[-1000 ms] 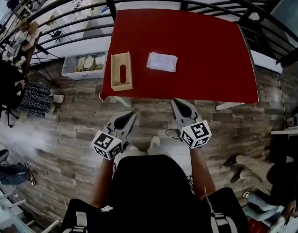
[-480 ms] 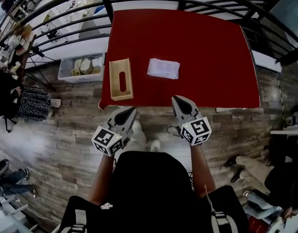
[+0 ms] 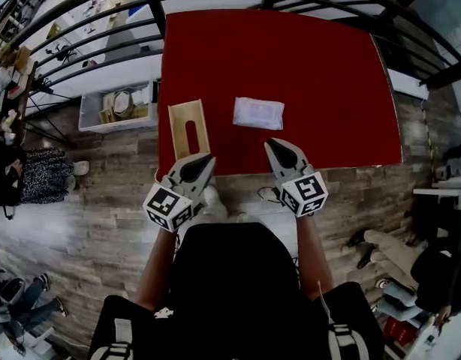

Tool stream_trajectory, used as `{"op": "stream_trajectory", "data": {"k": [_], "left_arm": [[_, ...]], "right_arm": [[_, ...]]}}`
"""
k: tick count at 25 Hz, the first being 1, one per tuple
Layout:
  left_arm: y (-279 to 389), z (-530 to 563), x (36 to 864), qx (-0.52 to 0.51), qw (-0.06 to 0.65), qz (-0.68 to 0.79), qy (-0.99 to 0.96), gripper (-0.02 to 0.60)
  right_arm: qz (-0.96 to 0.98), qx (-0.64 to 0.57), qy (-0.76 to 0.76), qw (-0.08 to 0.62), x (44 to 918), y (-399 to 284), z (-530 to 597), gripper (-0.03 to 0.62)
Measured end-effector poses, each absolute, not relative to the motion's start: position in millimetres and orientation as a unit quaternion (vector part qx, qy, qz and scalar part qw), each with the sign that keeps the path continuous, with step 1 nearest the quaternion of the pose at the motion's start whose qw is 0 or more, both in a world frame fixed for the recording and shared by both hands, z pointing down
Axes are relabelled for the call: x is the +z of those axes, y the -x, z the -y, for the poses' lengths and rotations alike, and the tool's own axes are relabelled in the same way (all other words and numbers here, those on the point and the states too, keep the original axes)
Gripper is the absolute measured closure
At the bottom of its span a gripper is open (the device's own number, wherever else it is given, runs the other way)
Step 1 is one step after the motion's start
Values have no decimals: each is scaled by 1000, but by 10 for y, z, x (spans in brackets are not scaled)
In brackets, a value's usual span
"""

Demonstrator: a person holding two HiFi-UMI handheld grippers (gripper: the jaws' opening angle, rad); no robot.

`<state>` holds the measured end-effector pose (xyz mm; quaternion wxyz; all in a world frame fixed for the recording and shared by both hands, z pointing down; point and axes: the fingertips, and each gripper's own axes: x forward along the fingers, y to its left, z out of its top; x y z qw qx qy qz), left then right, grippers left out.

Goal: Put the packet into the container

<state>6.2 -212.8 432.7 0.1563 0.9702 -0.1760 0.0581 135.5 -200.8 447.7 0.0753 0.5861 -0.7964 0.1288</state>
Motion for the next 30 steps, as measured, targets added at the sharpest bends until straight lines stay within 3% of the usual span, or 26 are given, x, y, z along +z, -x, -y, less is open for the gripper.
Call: {"op": "stream_trajectory", "data": {"k": [14,21,22,23,30], "left_arm": [[-375,2492,4620,89,175,144,-970,571],[-783,2553,4902,183,117,55,-975,569],[-892,2572,4942,204,102,35,-973,514],[-1008,2593,4981,223,86,16,-971,396],[-1757,2734,5497,347,-28,-120,-930,160]], "right_arm": [[783,159,-592,104,4843,-1627,2269,576],[772,184,-602,82,4995,-1889,2256,576],[770,187,-604,80,5008,-1926,2254,576],[770,188,-605,77,5008,-1966,2257,576],[759,204,-614,69,5141,-2231,2176,576]]}}
